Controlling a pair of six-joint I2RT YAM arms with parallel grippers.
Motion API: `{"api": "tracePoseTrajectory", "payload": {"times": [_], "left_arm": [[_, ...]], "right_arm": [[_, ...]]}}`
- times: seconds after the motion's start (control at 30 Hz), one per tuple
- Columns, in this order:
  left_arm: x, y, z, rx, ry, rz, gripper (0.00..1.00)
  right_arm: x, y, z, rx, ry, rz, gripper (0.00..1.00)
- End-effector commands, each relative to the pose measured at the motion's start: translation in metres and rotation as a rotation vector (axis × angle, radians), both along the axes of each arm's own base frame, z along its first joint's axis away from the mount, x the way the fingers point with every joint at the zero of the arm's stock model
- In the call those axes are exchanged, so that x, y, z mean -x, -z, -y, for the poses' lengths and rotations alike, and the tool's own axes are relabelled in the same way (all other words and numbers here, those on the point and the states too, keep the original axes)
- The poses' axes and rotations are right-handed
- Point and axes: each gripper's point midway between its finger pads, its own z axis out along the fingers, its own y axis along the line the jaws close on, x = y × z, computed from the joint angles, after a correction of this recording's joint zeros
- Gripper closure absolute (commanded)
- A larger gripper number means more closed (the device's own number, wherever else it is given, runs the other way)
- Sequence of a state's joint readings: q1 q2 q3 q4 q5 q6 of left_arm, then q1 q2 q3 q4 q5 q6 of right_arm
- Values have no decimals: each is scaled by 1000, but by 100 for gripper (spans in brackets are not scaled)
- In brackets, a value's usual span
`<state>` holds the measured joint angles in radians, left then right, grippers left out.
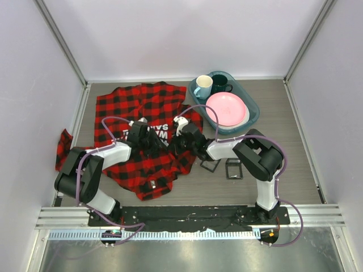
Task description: Remove the brooch from the garment
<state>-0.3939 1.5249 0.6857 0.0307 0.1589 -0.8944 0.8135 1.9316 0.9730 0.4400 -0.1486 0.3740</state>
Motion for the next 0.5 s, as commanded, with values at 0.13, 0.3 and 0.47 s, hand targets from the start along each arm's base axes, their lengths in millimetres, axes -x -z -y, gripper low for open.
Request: {"api": "tracePoseTrajectory", "payload": {"times": [0.13, 0.3, 0.47], "left_arm": [[-2, 7, 1, -17, 6, -1, 63], [-8, 6, 4, -5, 3, 9, 62], [-15, 1, 6, -1, -3, 22, 60]], "right_arm": [[-7, -27, -10, -93, -19, 20, 99], [-4, -27, -12, -93, -37, 16, 99], [-4, -24, -12, -83, -47, 17, 99]]}}
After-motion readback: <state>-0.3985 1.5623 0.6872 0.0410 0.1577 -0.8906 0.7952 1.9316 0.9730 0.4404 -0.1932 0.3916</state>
